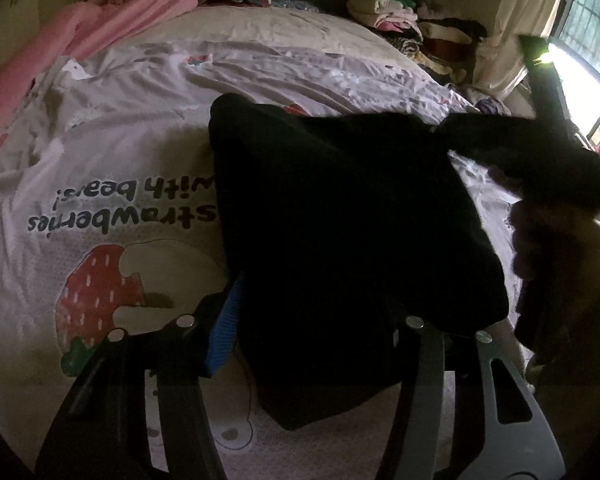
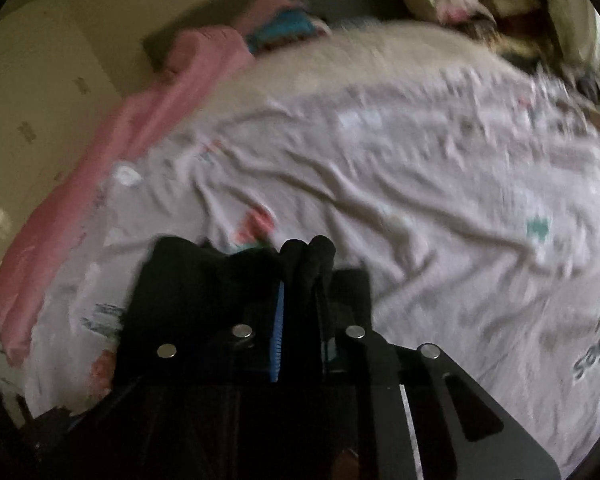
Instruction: Fold small clothes
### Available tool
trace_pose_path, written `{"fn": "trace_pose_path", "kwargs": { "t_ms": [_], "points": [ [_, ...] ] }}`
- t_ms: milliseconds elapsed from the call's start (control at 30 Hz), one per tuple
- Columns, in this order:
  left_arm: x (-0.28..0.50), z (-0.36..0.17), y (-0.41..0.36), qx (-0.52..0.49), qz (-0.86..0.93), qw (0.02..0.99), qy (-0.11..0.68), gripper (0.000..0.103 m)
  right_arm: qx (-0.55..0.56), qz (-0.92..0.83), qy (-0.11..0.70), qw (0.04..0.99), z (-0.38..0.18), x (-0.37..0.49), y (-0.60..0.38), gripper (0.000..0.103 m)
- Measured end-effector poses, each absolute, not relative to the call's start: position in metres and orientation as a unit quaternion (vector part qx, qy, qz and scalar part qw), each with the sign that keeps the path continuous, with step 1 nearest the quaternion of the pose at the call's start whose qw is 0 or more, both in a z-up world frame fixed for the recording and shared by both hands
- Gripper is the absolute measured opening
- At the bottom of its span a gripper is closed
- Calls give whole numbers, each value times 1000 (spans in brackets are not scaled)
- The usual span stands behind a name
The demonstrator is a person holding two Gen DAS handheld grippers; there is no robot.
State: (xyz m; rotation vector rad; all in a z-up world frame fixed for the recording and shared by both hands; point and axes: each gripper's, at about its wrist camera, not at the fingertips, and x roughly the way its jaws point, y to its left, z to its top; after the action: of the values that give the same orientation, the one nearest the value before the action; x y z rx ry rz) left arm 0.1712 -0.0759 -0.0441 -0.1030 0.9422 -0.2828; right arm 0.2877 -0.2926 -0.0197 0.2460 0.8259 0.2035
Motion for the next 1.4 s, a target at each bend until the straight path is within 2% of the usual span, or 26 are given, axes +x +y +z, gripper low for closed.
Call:
{"fn": "trace_pose_path", "kwargs": {
  "t_ms": [167, 567, 633, 767, 867, 900, 1067, 1167, 1300, 1400],
  "points": [
    [171, -46, -75, -58, -142, 880, 450, 48, 132, 109, 359, 918, -7, 281, -306, 12],
    [171, -47, -77, -58, -153, 875, 456, 56, 137, 50, 419, 896, -72, 299, -325, 15],
    [171, -48, -77, -60, -153, 874, 457, 56, 136, 38, 421, 896, -73, 298, -327, 24],
    [170, -50, -77, -62, -151, 874, 458, 57, 115, 24, 427, 897, -70, 297, -322, 28],
    [170, -50, -76, -67, -151, 873, 460, 57, 106, 15, 428, 897, -68, 295, -321, 35],
    [169, -50, -75, -68, -152, 872, 460, 58, 103, 12, 427, 898, -67, 294, -321, 40],
    [170, -50, -74, -69, -152, 872, 460, 62, 98, 12, 417, 904, -56, 286, -323, 43],
    [168, -49, -73, -72, -152, 872, 460, 65, 97, 14, 414, 905, -49, 281, -326, 48],
    [166, -45, -73, -77, -155, 873, 457, 70, 112, 14, 402, 909, -40, 270, -333, 71],
    [165, -39, -74, -77, -155, 875, 453, 80, 117, 12, 394, 912, -32, 261, -336, 80]
  ]
}}
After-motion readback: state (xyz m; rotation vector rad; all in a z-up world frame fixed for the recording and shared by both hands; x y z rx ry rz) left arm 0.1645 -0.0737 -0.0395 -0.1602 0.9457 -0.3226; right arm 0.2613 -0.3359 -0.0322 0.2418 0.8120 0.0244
